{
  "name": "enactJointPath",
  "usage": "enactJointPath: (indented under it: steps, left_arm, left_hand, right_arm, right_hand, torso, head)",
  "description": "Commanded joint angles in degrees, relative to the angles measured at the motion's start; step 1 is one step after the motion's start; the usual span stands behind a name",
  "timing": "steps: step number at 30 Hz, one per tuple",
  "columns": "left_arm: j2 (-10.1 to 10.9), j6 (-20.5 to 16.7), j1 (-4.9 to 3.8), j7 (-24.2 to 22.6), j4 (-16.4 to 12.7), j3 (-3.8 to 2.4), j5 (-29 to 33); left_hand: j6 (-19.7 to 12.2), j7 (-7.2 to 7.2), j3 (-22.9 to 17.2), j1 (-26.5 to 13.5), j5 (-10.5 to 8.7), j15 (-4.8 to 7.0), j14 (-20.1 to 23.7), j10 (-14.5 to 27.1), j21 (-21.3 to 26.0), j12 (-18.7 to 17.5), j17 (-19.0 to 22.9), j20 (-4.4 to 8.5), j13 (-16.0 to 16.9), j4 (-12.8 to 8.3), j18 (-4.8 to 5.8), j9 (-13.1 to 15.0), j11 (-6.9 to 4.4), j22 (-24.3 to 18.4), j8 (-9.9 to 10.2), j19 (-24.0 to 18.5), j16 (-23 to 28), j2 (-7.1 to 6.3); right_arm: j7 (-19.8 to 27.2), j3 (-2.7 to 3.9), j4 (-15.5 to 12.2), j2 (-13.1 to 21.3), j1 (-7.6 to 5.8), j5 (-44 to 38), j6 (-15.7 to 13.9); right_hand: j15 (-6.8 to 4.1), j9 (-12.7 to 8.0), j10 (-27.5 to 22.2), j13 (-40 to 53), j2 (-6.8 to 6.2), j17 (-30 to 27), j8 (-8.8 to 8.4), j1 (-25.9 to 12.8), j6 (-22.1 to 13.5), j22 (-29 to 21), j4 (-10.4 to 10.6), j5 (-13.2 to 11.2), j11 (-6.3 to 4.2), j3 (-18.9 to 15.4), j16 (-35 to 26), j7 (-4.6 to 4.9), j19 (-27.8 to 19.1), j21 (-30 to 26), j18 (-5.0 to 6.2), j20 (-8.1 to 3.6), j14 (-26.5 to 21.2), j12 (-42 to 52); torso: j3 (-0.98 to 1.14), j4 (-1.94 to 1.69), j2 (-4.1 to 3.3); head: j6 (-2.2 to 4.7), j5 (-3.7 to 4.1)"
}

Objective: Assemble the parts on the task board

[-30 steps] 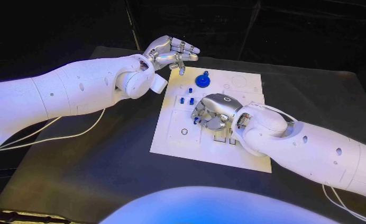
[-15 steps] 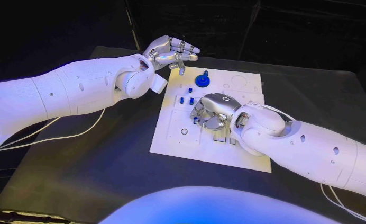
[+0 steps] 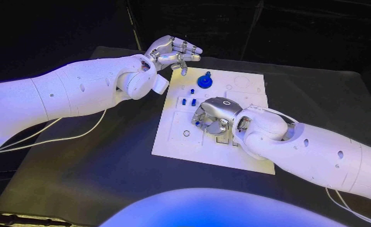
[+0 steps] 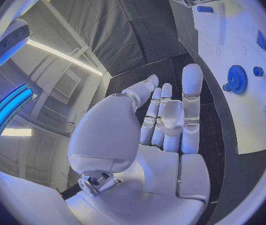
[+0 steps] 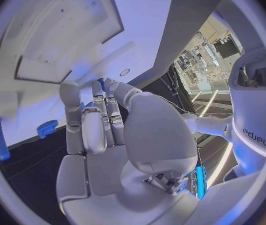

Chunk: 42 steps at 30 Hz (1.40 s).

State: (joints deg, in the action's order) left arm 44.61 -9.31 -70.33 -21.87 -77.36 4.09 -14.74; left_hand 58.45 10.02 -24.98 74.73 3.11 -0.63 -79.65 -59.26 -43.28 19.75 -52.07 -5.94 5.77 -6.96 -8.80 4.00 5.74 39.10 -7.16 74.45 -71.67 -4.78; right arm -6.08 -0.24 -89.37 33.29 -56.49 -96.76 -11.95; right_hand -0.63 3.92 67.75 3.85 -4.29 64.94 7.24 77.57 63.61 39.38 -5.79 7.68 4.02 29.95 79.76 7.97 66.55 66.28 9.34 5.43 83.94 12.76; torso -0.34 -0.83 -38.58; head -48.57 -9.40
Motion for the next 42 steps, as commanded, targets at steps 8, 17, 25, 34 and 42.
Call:
enactJointPath:
  steps: [8,17,25,34,42]
  left_arm:
    - [-0.06,0.62,-0.11,-0.05,0.03,-0.04,0.26]
    - [-0.05,0.78,-0.11,0.12,0.08,-0.04,0.26]
    - [0.04,0.99,-0.1,0.27,0.2,-0.04,0.26]
    - [0.14,1.15,-0.09,0.35,0.34,-0.02,0.26]
    - [0.4,1.16,-0.08,0.4,0.38,-0.01,0.26]
  left_hand:
    - [-0.35,0.04,0.24,-0.57,-0.1,0.01,0.38,0.24,0.21,0.32,0.05,-0.12,0.09,0.13,-1.1,-0.04,0.06,-0.08,-0.27,-0.21,0.13,0.15]
    - [-0.42,0.06,0.27,-0.61,-0.1,0.0,0.41,0.35,0.28,0.42,0.12,-0.14,0.12,0.15,-1.11,-0.04,0.08,-0.14,-0.31,-0.23,0.15,0.18]
    - [-0.48,0.07,0.29,-0.64,-0.1,-0.01,0.43,0.44,0.28,0.45,0.17,-0.15,0.12,0.16,-1.11,-0.05,0.09,-0.13,-0.31,-0.23,0.16,0.16]
    - [-0.56,0.08,0.32,-0.65,-0.1,-0.03,0.44,0.55,0.33,0.5,0.17,-0.17,0.13,0.15,-1.12,-0.05,0.11,-0.17,-0.31,-0.24,0.15,0.14]
    - [-0.56,0.08,0.32,-0.65,-0.1,-0.03,0.44,0.55,0.33,0.5,0.17,-0.17,0.13,0.15,-1.12,-0.05,0.11,-0.17,-0.31,-0.24,0.15,0.14]
  right_arm:
    - [-1.76,-0.62,0.08,0.25,0.45,-1.95,1.31]
    - [-1.32,-0.63,-0.23,0.6,0.46,-1.86,-3.83]
    - [-0.9,-0.62,-1.96,1.99,0.46,-1.75,-7.83]
    - [-0.77,-0.27,-6.69,6.32,0.2,-0.7,-10.36]
    - [-3.12,2.1,-9.02,11.38,-3.03,2.6,-7.08]
  right_hand:
    - [0.8,-0.3,-2.61,-0.31,-0.84,-0.13,-1.72,-1.71,-2.26,-1.51,0.3,-0.23,1.04,-0.53,0.02,1.39,-1.34,-0.77,-0.08,0.39,1.7,-2.29]
    - [2.31,-0.21,-11.92,0.0,-3.08,-8.59,-3.68,-2.3,-8.53,-9.5,0.31,-0.75,2.79,-3.46,-4.45,1.88,-6.86,-5.97,1.26,2.02,-1.42,-4.22]
    - [2.35,-0.04,-12.24,0.25,-3.12,-9.56,-3.39,-2.26,-8.18,-9.66,0.42,-0.44,2.87,-4.51,-4.82,2.16,-6.84,-6.13,1.27,2.14,-1.55,-2.9]
    - [2.27,0.02,-12.19,0.4,-3.16,-9.01,-3.3,-2.2,-7.71,-9.77,0.55,-0.24,2.74,-5.41,-4.43,2.05,-6.56,-6.14,1.31,2.09,-1.05,-1.49]
    - [1.95,-0.11,-12.28,0.36,-3.54,-6.24,-3.61,-2.59,-8.09,-9.22,1.02,0.02,2.34,-6.92,-3.0,1.57,-5.43,-5.62,1.23,1.82,0.17,0.16]
  torso:
    - [0.0,-0.01,0.02]
    - [0.05,0.0,-0.02]
    - [0.05,0.06,0.06]
    - [0.01,0.05,0.09]
    - [0.03,0.19,0.16]
  head:
    - [-0.03,0.11]
    - [0.09,0.25]
    - [0.3,0.45]
    - [0.89,1.24]
    - [2.05,2.96]
